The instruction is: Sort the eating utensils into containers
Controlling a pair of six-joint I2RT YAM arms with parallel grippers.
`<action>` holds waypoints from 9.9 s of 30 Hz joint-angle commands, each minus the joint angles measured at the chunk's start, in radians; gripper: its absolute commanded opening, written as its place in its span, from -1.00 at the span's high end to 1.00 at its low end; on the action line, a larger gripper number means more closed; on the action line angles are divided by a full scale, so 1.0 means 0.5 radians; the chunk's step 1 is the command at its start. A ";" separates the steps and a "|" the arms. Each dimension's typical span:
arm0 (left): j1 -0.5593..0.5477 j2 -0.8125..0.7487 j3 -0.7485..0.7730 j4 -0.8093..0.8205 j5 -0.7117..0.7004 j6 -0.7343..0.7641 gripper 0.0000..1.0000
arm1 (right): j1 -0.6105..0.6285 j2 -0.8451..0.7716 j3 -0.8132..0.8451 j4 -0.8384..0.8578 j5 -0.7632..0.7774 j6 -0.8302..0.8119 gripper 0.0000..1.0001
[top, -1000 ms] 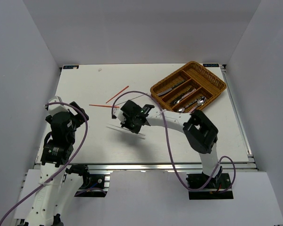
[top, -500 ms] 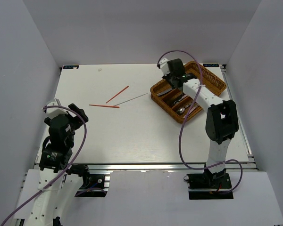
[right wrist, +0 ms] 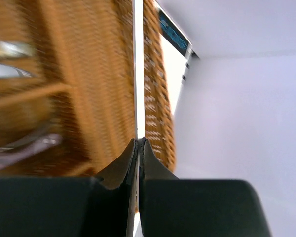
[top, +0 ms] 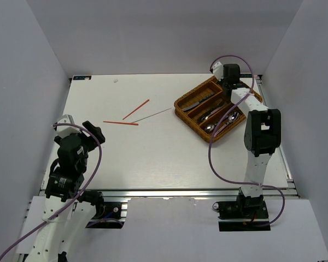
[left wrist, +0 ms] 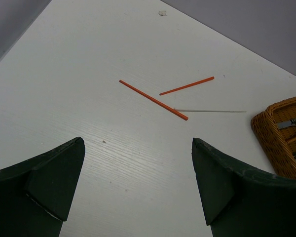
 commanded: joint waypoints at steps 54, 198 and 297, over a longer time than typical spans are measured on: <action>-0.030 0.147 0.005 0.001 -0.071 -0.024 -0.96 | 1.030 0.593 1.052 -0.726 -1.431 0.279 -0.63; -0.650 1.116 -0.336 1.133 0.877 -1.137 0.49 | 1.404 -0.760 -1.476 1.181 -1.535 2.771 1.00; -0.184 3.269 2.213 0.470 0.800 1.175 -0.91 | 0.340 -2.883 -1.980 -0.182 -1.634 2.397 -0.79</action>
